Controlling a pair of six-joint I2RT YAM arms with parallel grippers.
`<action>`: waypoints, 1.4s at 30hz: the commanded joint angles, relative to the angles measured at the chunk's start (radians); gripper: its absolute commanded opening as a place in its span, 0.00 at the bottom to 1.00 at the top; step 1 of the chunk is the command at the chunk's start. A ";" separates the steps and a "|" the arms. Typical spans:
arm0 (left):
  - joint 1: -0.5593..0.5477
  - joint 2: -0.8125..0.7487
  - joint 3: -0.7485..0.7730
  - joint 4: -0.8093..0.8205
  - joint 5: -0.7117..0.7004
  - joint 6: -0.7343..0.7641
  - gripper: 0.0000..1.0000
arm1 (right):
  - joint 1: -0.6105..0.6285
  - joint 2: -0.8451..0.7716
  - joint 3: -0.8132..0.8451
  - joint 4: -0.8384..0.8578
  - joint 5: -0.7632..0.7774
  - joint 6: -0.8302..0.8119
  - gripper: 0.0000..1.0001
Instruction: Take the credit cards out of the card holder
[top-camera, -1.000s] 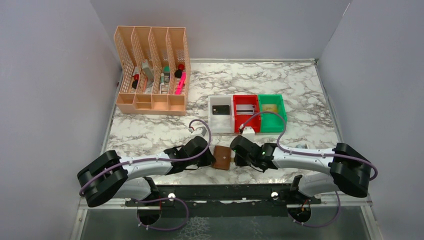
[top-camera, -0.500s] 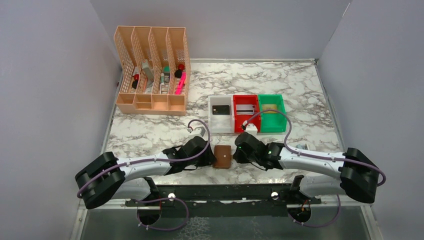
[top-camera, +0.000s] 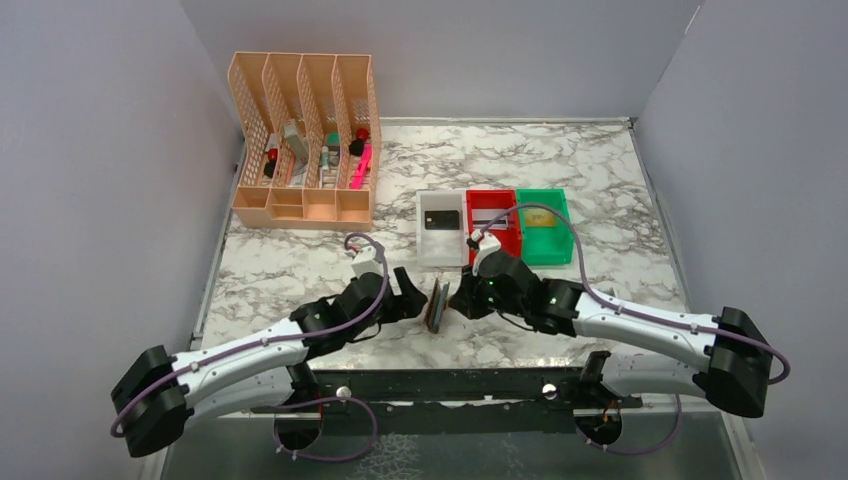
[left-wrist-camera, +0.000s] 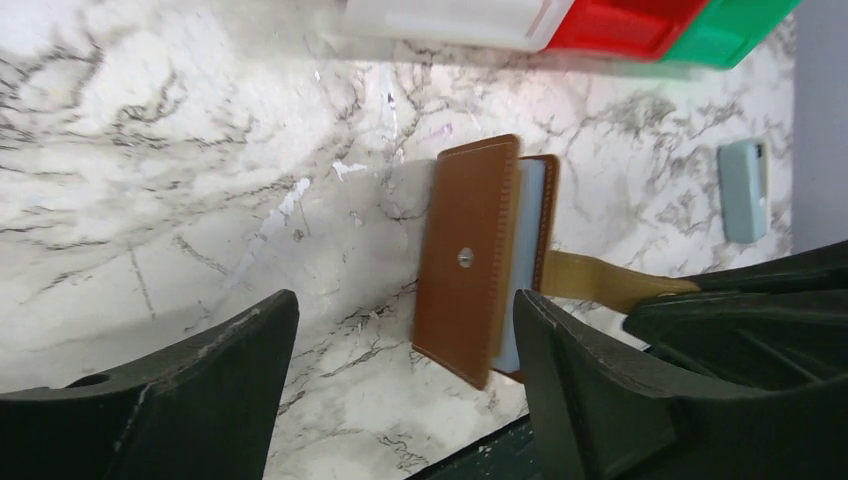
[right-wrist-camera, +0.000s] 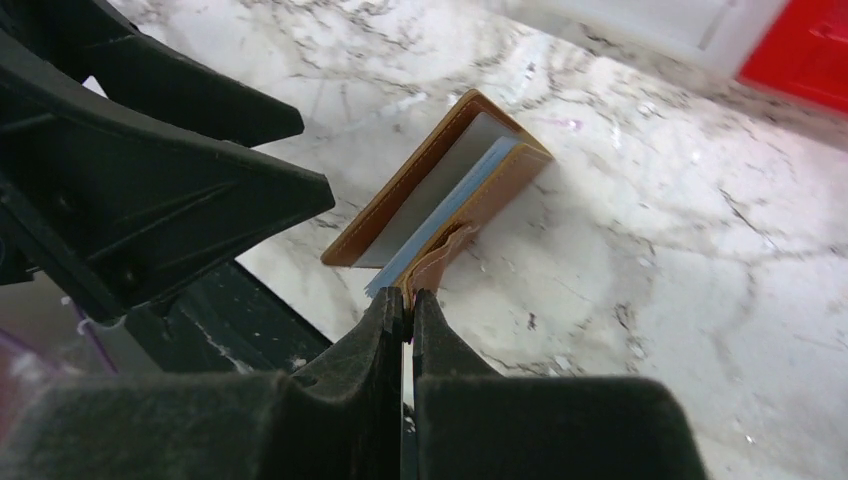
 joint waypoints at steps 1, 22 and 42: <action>0.003 -0.148 -0.036 -0.107 -0.149 -0.033 0.84 | -0.002 0.084 0.072 0.076 -0.106 -0.051 0.01; 0.004 -0.231 -0.079 0.018 -0.063 0.057 0.87 | -0.006 0.090 -0.047 -0.145 0.238 0.303 0.04; 0.004 0.087 0.038 0.173 0.142 0.144 0.68 | -0.011 0.090 -0.113 -0.111 0.230 0.349 0.06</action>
